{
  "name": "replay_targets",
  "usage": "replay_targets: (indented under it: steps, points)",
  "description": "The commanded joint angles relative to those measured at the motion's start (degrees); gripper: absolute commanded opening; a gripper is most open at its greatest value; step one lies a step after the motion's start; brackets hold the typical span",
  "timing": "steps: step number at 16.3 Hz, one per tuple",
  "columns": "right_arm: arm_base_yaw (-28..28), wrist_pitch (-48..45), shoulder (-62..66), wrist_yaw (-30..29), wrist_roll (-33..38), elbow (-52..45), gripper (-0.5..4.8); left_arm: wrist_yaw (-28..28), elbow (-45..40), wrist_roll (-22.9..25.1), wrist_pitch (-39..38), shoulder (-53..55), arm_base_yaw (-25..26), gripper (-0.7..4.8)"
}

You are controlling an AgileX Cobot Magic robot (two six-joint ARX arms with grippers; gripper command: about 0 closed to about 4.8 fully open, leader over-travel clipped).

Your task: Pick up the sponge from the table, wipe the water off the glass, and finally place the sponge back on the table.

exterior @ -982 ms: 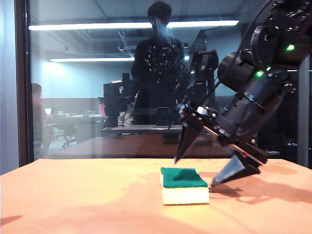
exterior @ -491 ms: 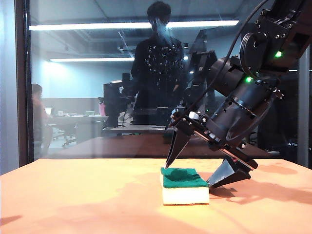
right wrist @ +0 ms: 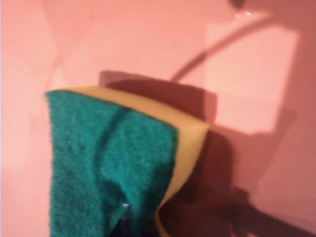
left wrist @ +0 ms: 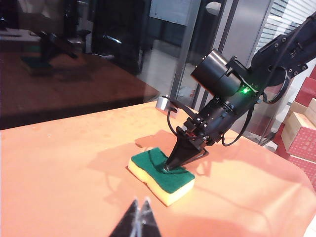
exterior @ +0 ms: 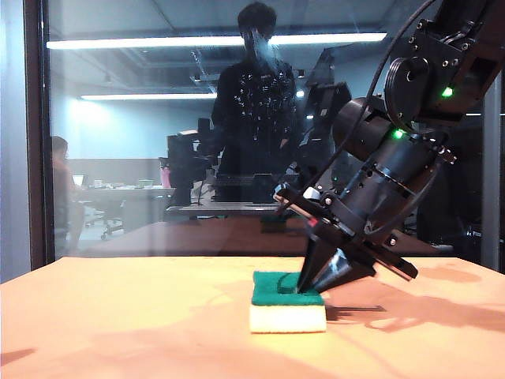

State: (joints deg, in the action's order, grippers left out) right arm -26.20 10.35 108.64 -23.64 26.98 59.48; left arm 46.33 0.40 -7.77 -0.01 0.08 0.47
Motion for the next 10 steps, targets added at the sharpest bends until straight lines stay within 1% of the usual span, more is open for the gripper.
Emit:
replay_targets:
  steps: [1,10]
  points:
    - [-0.1,-0.5,-0.2,1.8,0.1,0.1,-0.09,0.2,0.2,-0.2,0.5,0.1,0.0,-0.06]
    - [-0.1,-1.6,-0.4,0.5,0.0,0.2,-0.09,0.2,0.2,-0.2,0.5,0.1,0.0,-0.06]
